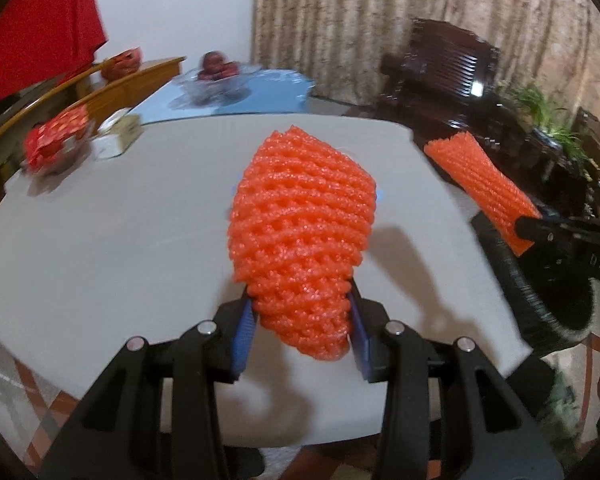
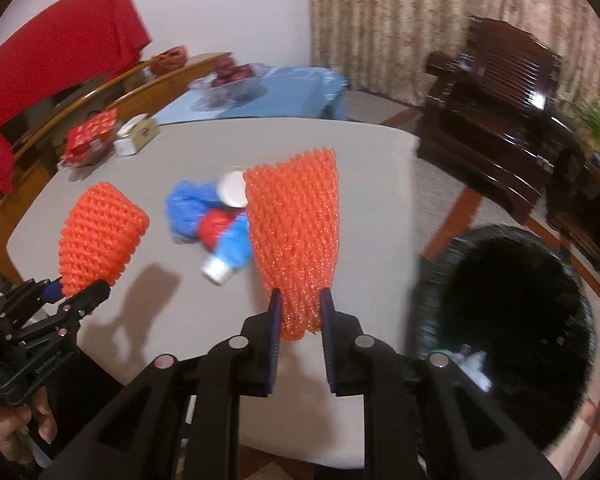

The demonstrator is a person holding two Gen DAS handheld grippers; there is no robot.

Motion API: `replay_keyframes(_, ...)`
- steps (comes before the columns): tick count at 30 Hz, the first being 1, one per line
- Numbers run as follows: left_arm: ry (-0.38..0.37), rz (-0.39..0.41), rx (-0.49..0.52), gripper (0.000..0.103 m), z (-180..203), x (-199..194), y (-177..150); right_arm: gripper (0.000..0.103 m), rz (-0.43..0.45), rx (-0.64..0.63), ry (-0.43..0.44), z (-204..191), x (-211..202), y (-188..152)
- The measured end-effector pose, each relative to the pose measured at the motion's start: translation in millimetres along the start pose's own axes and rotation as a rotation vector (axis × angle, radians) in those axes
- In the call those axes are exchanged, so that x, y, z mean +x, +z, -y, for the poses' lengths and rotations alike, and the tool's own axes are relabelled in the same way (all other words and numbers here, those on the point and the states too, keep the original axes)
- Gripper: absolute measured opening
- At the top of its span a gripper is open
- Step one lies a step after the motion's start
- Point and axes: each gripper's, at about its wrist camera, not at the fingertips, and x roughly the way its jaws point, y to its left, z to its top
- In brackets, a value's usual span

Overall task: Collect trash
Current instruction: 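Carry both orange foam nets over the black bin and open both grippers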

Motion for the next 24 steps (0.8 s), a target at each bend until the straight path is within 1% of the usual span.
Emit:
replay_keyframes(4, -0.055, -0.008, 0.024, 0.039, 53, 7, 3, 0.018, 0.012, 0.061, -0.050, 49, -20, -12)
replay_keyframes(5, -0.067, -0.008, 0.035, 0.039, 66, 8, 3, 0.018, 0.017, 0.084, -0.064, 65, -26, -16)
replay_keyframes(11, -0.154, -0.015, 0.117, 0.039, 150, 20, 8, 0.018, 0.035, 0.168, -0.134, 128, -48, -34)
replay_keyframes(15, -0.189, -0.013, 0.155, 0.039, 194, 28, 12, 0.018, 0.039, 0.220, -0.179, 172, -59, -50)
replay_keyframes(19, -0.214, -0.022, 0.174, 0.039, 229, 40, 15, 0.018, 0.037, 0.256, -0.210, 205, -62, -61)
replay_keyframes(24, -0.249, -0.044, 0.202, 0.040, 262, 55, 9, 0.018, 0.029, 0.280, -0.228, 231, -54, -67)
